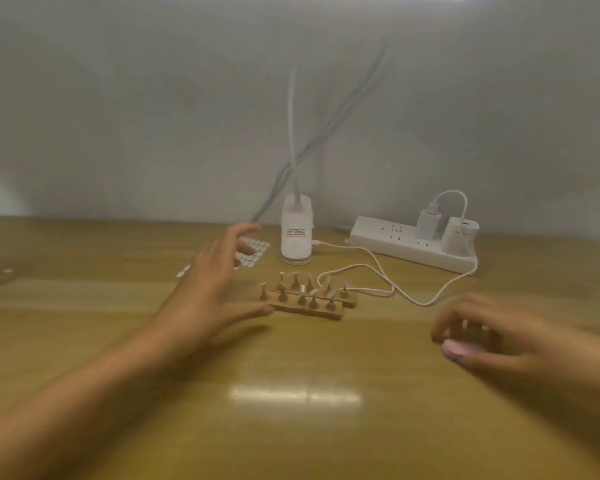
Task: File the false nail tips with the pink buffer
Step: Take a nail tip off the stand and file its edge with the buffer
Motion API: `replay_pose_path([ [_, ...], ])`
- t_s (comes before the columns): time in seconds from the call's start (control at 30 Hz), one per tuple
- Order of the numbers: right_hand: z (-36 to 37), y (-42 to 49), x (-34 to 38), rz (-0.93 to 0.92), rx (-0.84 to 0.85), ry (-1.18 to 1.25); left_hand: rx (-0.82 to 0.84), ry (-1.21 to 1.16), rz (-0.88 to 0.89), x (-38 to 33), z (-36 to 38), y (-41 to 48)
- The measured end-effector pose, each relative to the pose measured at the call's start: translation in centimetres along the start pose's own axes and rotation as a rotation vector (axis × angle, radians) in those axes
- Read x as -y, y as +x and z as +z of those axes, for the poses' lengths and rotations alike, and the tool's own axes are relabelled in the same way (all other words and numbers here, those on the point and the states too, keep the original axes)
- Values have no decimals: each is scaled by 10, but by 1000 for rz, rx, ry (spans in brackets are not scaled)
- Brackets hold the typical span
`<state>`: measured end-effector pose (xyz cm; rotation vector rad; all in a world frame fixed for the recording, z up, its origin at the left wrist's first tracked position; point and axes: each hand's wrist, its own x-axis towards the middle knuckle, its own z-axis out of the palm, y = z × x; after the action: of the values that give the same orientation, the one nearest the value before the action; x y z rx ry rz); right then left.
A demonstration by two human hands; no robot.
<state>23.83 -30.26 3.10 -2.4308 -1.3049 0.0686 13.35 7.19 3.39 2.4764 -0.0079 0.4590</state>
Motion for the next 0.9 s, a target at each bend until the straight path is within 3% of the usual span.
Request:
replay_pose_path([
  [0.07,6,15,17,-3,-11,36,97,-77,-73,18,3,-1],
  [0.27,25,45,56,46,-65,224,57,-170,-23,23,1,-5],
  [0.4,27,46,67,86,-100,361,208,-185,-36,12,-8,-20],
  [0.5,23,42,69,167,-70,555,293,-169,-17,6,-11,-36],
  [0.67,24,36,70,305,24,920,303,-187,-10,-7,-6,-47],
  [0.9,26,40,69,346,60,1091,365,-283,-6,-17,1,-50],
])
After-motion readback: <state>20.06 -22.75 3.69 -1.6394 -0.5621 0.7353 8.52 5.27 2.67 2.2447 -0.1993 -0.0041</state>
